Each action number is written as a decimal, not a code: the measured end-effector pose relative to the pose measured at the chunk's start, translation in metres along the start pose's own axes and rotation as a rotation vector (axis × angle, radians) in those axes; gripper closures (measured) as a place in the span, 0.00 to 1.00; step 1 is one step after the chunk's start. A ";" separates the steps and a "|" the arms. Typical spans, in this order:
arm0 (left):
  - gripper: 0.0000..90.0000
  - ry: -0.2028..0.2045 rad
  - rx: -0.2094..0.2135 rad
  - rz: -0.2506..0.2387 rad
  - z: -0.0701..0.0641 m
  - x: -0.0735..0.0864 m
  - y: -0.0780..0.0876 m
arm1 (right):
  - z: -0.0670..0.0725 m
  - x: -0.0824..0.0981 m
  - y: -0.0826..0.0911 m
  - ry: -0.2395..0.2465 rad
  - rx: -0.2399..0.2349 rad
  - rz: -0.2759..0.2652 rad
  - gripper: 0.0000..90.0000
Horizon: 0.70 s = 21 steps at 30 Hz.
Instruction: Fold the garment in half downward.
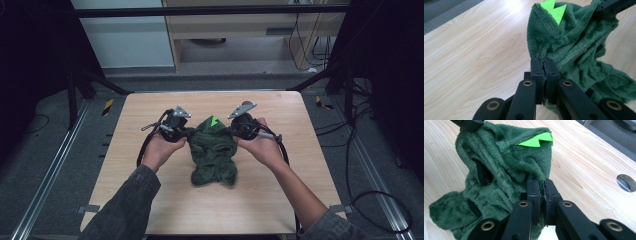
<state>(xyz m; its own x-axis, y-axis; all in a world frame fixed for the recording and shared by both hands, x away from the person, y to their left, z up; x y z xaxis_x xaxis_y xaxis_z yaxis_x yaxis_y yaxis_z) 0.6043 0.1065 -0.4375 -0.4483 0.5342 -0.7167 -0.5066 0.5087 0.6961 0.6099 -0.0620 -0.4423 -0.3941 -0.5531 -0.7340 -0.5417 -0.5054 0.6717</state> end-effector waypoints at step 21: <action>0.98 -0.021 0.040 -0.008 -0.027 0.029 0.000 | 0.027 0.032 0.002 0.022 -0.017 -0.012 0.94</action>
<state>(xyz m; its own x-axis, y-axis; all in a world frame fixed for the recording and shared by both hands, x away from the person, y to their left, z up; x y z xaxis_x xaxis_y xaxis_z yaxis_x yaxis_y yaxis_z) 0.5712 0.1041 -0.4597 -0.4288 0.5436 -0.7215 -0.4800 0.5395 0.6918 0.5760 -0.0624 -0.4672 -0.3716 -0.5613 -0.7395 -0.5335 -0.5228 0.6649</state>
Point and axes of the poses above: each handheld gripper's, and its own axes: y roughly backward along the jaws, x roughly out of its underside, z roughly to its left, the point moved 8 cm from there along -y, roughly forward along the jaws, and after that the axes turned 1 degree about -z, right-handed, at the moved point
